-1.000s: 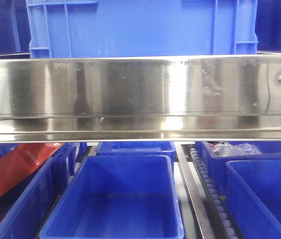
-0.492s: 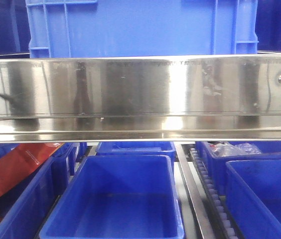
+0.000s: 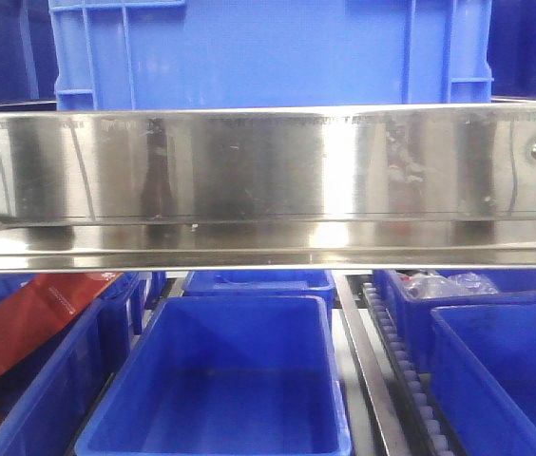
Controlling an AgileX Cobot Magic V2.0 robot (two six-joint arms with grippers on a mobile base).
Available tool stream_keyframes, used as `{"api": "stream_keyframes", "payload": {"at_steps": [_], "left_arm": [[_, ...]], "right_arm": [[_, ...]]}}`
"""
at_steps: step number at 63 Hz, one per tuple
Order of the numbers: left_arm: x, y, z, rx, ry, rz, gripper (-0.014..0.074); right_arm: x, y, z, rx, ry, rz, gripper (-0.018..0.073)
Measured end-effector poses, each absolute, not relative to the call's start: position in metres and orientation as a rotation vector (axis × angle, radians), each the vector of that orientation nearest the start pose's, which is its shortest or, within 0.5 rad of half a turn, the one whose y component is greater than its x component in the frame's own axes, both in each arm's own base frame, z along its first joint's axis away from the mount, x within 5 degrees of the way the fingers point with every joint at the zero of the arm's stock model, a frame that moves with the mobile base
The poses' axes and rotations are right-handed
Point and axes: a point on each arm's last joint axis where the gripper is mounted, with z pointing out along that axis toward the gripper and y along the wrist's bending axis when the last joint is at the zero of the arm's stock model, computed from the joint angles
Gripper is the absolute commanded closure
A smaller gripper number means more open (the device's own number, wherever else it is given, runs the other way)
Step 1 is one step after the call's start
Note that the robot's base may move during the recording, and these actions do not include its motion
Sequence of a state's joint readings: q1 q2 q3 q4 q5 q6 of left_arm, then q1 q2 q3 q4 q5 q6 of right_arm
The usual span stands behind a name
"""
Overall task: Place cylindrical capacitor in blue bin on shelf
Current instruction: 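Move the left gripper over a blue bin holding the orange capacitor, then open the left gripper to drop the orange capacitor into the bin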
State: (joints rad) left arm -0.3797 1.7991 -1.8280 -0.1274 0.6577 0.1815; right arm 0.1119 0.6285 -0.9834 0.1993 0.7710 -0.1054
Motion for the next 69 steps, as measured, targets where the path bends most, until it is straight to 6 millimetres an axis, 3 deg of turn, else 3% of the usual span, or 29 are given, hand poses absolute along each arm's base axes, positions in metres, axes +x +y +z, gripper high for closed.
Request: {"api": "stream_keyframes", "payload": {"at_steps": [8, 12, 21, 31, 42, 49, 56, 69], "left_arm": [[0.392, -0.165, 0.395, 0.523, 2.051, -0.275, 0.0101], [0.392, -0.165, 0.398, 0.525, 2.053, -0.279, 0.0018], [0.388, -0.164, 0.41, 0.531, 2.048, -0.282, 0.0], [0.372, -0.158, 0.434, 0.529, 2.012, -0.286, 0.0085], [0.337, -0.143, 0.466, 0.537, 2.002, -0.289, 0.038], [0.314, -0.128, 0.483, 0.501, 1.981, -0.293, 0.0505], [0.292, -0.11, 0.487, 0.45, 1.991, -0.289, 0.0579], [0.241, -0.079, 0.467, 0.386, 2.023, -0.263, 0.0585]], "right_arm": [[0.095, 0.023, 0.419, -0.164, 1.886, 0.233, 0.0721], [0.095, 0.023, 0.419, -0.164, 1.886, 0.233, 0.0721], [0.095, 0.023, 0.419, -0.164, 1.886, 0.233, 0.0721], [0.095, 0.023, 0.419, -0.166, 1.886, 0.234, 0.0721], [0.095, 0.025, 0.42, -0.183, 1.875, 0.248, 0.0721], [0.095, 0.026, 0.421, -0.187, 1.866, 0.252, 0.0721], [0.095, 0.026, 0.421, -0.187, 1.864, 0.252, 0.0721], [0.094, 0.028, 0.421, -0.208, 1.862, 0.268, 0.0721]]}}
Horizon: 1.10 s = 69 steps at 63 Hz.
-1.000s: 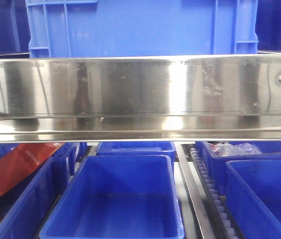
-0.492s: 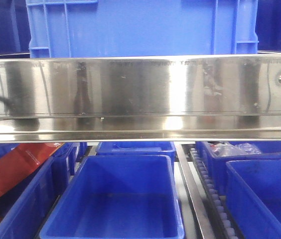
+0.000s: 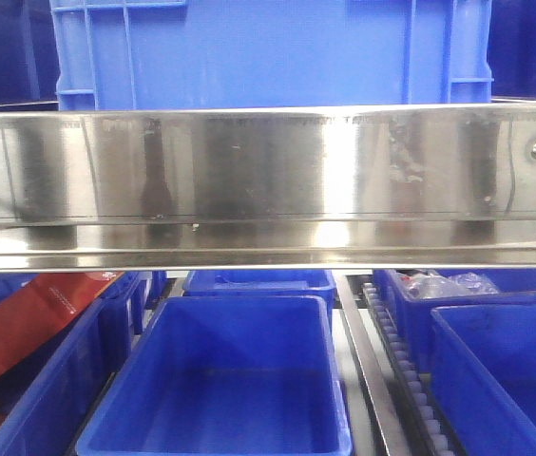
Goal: Place cylindrical capacitor in blue bin on shelf
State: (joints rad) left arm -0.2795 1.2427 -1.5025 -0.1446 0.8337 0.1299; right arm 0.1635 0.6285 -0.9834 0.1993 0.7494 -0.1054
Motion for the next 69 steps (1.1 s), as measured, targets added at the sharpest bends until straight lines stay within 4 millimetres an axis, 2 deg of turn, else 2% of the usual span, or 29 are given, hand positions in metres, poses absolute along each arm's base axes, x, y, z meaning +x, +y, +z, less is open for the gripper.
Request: {"api": "stream_keyframes", "payload": {"at_steps": [10, 20, 26, 33, 40, 52, 61, 69], "left_arm": [[0.193, -0.064, 0.452, 0.364, 1.969, -0.256, 0.0585], [0.148, -0.05, 0.439, 0.349, 1.893, -0.25, 0.061], [0.127, -0.044, 0.431, 0.343, 1.867, -0.246, 0.0701], [0.105, -0.037, 0.421, 0.313, 1.845, -0.261, 0.0708], [0.09, -0.033, 0.413, 0.271, 1.83, -0.292, 0.0708], [0.075, -0.029, 0.402, 0.25, 1.844, -0.31, 0.0708], [0.072, -0.028, 0.399, 0.254, 1.865, -0.31, 0.0708], [0.072, -0.028, 0.399, 0.254, 1.869, -0.31, 0.0708]], "right_arm": [[0.099, 0.03, 0.42, -0.221, 1.867, 0.279, 0.0721], [0.116, 0.034, 0.426, -0.221, 1.882, 0.28, 0.0721], [0.128, 0.039, 0.441, -0.26, 1.86, 0.283, 0.0721], [0.147, 0.052, 0.464, -0.343, 1.821, 0.294, 0.0721], [0.176, 0.072, 0.487, -0.433, 1.786, 0.314, 0.0721], [0.235, 0.12, 0.504, -0.554, 1.772, 0.361, 0.0721], [0.277, 0.158, 0.498, -0.625, 1.79, 0.385, 0.0721], [0.317, 0.182, 0.473, -0.666, 1.875, 0.385, 0.0721]]}}
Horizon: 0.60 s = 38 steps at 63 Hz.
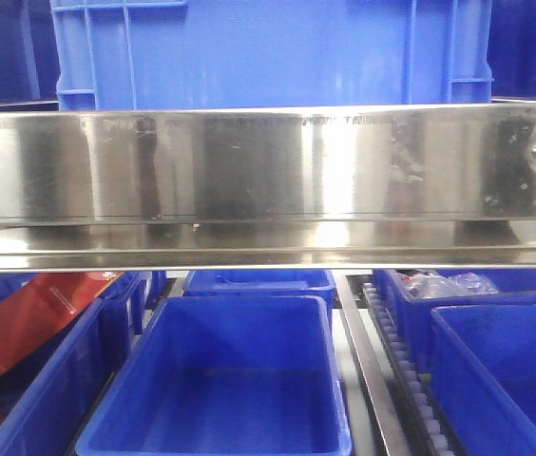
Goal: Place cylindrical capacitor in blue bin on shelf
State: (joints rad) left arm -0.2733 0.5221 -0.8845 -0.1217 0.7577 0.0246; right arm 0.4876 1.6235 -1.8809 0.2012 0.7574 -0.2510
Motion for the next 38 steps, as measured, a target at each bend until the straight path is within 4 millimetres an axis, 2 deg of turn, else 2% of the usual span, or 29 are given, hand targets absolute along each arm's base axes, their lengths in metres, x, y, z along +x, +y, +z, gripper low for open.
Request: {"api": "stream_keyframes", "payload": {"at_steps": [7, 12, 20, 26, 31, 36, 38], "left_arm": [[0.072, -0.028, 0.399, 0.254, 1.869, -0.31, 0.0708], [0.072, -0.028, 0.399, 0.254, 1.869, -0.31, 0.0708], [0.072, -0.029, 0.399, 0.253, 1.869, -0.317, 0.0708], [0.072, -0.029, 0.399, 0.251, 1.869, -0.329, 0.0708], [0.072, -0.029, 0.399, 0.251, 1.869, -0.33, 0.0708], [0.072, -0.029, 0.399, 0.25, 1.869, -0.332, 0.0708], [0.072, -0.029, 0.399, 0.251, 1.869, -0.331, 0.0708]], "right_arm": [[0.347, 0.199, 0.441, -0.694, 1.965, 0.379, 0.0721], [0.361, 0.205, 0.422, -0.705, 2.014, 0.374, 0.0721], [0.377, 0.211, 0.396, -0.718, 2.083, 0.363, 0.0721], [0.381, 0.213, 0.387, -0.724, 2.113, 0.361, 0.0707], [0.381, 0.213, 0.385, -0.726, 2.121, 0.362, 0.0587], [0.381, 0.213, 0.385, -0.725, 2.126, 0.373, 0.0364], [0.38, 0.214, 0.385, -0.723, 2.131, 0.379, 0.0244]]}}
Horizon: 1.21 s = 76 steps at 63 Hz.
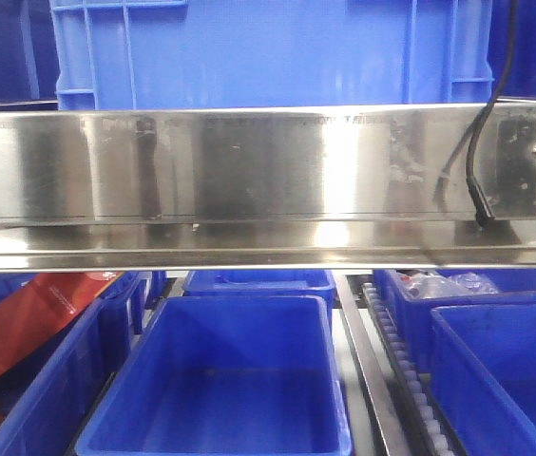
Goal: Place cylindrical capacitor in blue bin on shelf
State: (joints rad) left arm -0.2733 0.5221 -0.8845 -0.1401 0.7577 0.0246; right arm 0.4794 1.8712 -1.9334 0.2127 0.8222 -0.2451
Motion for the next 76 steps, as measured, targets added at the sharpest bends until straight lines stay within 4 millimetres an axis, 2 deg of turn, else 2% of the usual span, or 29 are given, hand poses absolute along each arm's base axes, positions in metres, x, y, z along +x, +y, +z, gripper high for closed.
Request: {"api": "stream_keyframes", "payload": {"at_steps": [3, 6, 16, 23, 26, 35, 38, 41, 47, 53, 63, 76], "left_arm": [[0.072, -0.029, 0.399, 0.249, 1.869, -0.333, 0.0708], [0.072, -0.029, 0.399, 0.249, 1.869, -0.333, 0.0708], [0.072, -0.029, 0.399, 0.249, 1.869, -0.333, 0.0708], [0.072, -0.029, 0.399, 0.249, 1.869, -0.333, 0.0708], [0.072, -0.029, 0.399, 0.249, 1.869, -0.333, 0.0708], [0.072, -0.029, 0.399, 0.249, 1.869, -0.333, 0.0708], [0.072, -0.029, 0.399, 0.249, 1.869, -0.333, 0.0708], [0.072, -0.029, 0.399, 0.249, 1.869, -0.333, 0.0708], [0.072, -0.029, 0.399, 0.249, 1.869, -0.334, 0.0708], [0.072, -0.029, 0.399, 0.249, 1.869, -0.334, 0.0708], [0.072, -0.029, 0.399, 0.249, 1.869, -0.334, 0.0708], [0.073, -0.028, 0.401, 0.249, 1.847, -0.309, 0.0708]], "right_arm": [[0.38, 0.214, 0.385, -0.724, 2.135, 0.385, 0.0082], [0.38, 0.214, 0.385, -0.725, 2.139, 0.387, -0.0016], [0.379, 0.214, 0.384, -0.726, 2.144, 0.39, 0.0023], [0.374, 0.211, 0.394, -0.723, 2.125, 0.394, 0.0106], [0.369, 0.209, 0.402, -0.719, 2.107, 0.396, 0.0183], [0.35, 0.194, 0.434, -0.664, 2.055, 0.416, 0.0509], [0.341, 0.186, 0.447, -0.634, 2.041, 0.426, 0.0634], [0.33, 0.178, 0.46, -0.617, 2.027, 0.43, 0.0719], [0.303, 0.158, 0.487, -0.583, 1.975, 0.425, 0.0713], [0.272, 0.14, 0.505, -0.575, 1.925, 0.382, 0.0713], [0.216, 0.111, 0.51, -0.572, 1.897, 0.343, 0.0713], [0.161, 0.082, 0.479, -0.559, 1.877, 0.301, 0.0713]]}}
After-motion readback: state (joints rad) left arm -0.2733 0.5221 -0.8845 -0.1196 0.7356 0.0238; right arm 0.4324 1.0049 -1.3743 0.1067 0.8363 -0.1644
